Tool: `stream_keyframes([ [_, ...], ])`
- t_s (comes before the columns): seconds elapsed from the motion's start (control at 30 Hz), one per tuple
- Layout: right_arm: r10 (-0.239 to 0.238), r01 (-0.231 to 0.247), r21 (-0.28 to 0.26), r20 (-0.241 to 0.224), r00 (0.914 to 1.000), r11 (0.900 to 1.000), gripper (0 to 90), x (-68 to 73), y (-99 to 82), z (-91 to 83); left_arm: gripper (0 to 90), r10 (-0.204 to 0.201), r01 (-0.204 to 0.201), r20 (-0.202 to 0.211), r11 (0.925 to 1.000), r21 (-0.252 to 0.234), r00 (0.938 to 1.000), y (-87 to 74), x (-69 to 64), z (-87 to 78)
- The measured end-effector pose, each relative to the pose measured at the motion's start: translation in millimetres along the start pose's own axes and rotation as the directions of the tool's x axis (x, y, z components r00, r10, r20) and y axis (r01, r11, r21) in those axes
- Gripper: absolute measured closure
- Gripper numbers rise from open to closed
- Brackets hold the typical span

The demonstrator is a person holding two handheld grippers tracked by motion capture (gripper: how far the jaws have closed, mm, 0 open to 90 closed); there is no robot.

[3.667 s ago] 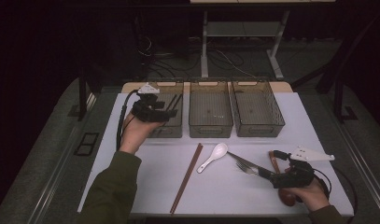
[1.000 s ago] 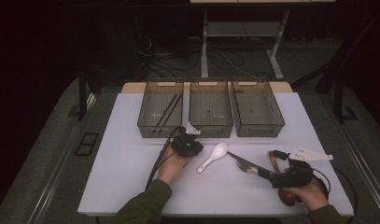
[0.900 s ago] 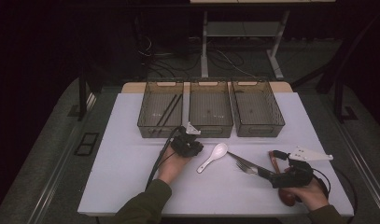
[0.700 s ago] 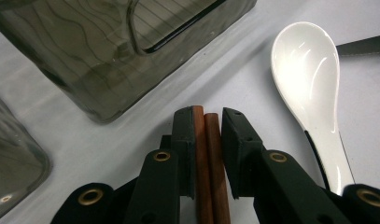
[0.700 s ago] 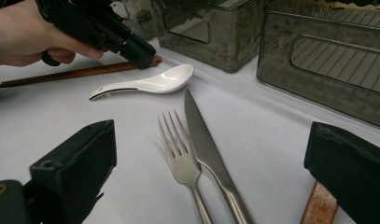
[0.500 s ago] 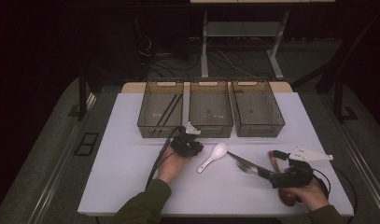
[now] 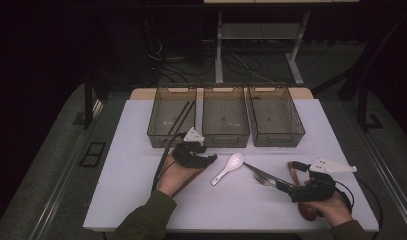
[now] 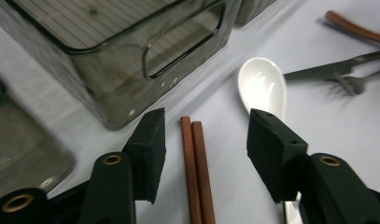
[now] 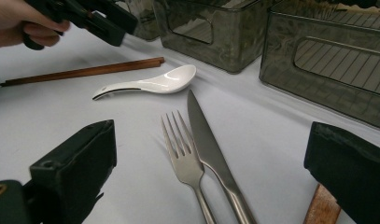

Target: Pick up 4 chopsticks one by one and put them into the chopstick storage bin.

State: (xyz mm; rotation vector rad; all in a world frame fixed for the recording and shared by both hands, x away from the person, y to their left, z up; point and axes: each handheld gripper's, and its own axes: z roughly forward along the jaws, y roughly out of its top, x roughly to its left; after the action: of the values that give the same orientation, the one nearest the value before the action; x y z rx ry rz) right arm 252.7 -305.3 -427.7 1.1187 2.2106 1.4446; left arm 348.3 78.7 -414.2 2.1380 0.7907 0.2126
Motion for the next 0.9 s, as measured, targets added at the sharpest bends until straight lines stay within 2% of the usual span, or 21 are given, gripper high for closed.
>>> stream_keyframes([
  [0.27, -0.003, 0.003, 0.001, 0.002, 1.0, 1.0, 2.7, -0.4, 0.1, 0.6, 43.2, 0.002, -0.001, 0.021, 0.9985, -0.054, 0.9998, -14.5, 2.2, -30.3],
  [0.4, -0.005, 0.005, 0.002, 0.002, 1.0, 1.0, 2.7, -0.4, 0.0, 0.8, 41.7, 0.019, -0.018, 0.021, 0.9975, -0.069, 0.9996, -26.0, 2.8, -43.1],
  [0.53, -0.003, 0.003, 0.006, 0.005, 1.0, 1.0, 2.7, -0.3, 0.0, 1.4, 42.4, 0.011, -0.01, 0.016, 0.9976, -0.068, 0.9998, -38.4, 4.3, -52.0],
  [0.63, -0.007, 0.007, 0.004, 0.005, 1.0, 1.0, 2.7, -0.3, -0.1, 1.3, 46.3, -0.005, 0.006, 0.009, 0.9978, -0.066, 0.9999, -48.5, 4.8, -60.4],
  [0.77, -0.007, 0.007, 0.003, 0.008, 0.9999, 1.0, 2.7, -0.4, 0.0, 0.8, 56.0, -0.026, 0.026, -0.003, 0.9966, -0.078, 0.9997, -60.4, 3.5, -69.2],
  [0.9, -0.009, 0.009, 0.002, 0.008, 0.9999, 1.0, 2.7, 0.6, 0.0, 0.7, 66.4, -0.015, 0.015, -0.012, 0.9981, -0.06, 0.9998, -71.2, -0.4, -72.6],
])
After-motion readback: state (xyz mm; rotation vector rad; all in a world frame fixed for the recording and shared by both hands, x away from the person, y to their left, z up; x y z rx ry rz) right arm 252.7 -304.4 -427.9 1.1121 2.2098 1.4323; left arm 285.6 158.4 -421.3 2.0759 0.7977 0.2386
